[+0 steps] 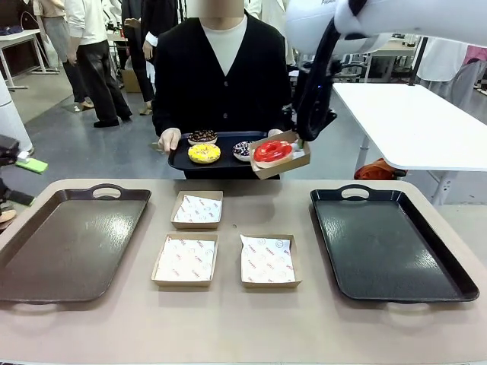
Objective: Individually package the donuts and arrange them on the tray.
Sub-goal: Place the picked Paper togo box on the Handle tray while simultaneously picking up another Paper togo box from the table with the other hand.
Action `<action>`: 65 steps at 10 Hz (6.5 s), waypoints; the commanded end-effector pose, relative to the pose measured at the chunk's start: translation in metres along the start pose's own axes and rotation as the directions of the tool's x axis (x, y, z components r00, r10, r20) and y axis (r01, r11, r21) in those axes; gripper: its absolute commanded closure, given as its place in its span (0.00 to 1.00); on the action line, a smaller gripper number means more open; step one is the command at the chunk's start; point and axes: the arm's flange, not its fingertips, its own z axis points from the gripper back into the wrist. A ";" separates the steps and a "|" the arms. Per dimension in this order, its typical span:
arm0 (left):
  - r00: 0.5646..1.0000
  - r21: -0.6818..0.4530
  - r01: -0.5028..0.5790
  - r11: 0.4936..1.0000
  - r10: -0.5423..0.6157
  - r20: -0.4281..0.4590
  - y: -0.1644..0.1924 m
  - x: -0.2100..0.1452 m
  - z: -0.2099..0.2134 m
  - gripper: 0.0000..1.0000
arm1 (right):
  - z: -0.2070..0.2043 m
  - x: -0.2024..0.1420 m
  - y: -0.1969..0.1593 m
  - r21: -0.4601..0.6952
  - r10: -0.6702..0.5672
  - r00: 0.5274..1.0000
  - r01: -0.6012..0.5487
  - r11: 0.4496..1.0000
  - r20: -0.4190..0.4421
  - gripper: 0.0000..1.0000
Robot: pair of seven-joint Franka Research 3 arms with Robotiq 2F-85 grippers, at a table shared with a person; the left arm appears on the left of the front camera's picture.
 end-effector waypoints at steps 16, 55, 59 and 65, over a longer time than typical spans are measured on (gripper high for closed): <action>0.997 0.732 0.075 0.678 -0.046 -0.060 -0.118 0.155 -0.249 0.00 | -0.084 -0.078 -0.213 0.146 -0.108 0.994 0.103 0.984 0.026 0.98; 0.990 0.785 0.105 0.610 0.009 -0.139 -0.031 0.212 -0.358 0.00 | -0.174 0.014 -0.228 0.229 -0.075 0.995 0.087 0.970 -0.062 0.98; 0.990 0.791 0.112 0.602 0.004 -0.143 -0.029 0.210 -0.361 0.00 | -0.180 0.025 -0.223 0.204 -0.089 0.994 0.100 0.974 -0.064 0.98; 0.989 0.787 0.118 0.605 -0.003 -0.146 -0.028 0.208 -0.361 0.00 | -0.177 0.021 -0.218 0.095 -0.138 0.988 0.143 0.985 -0.064 0.98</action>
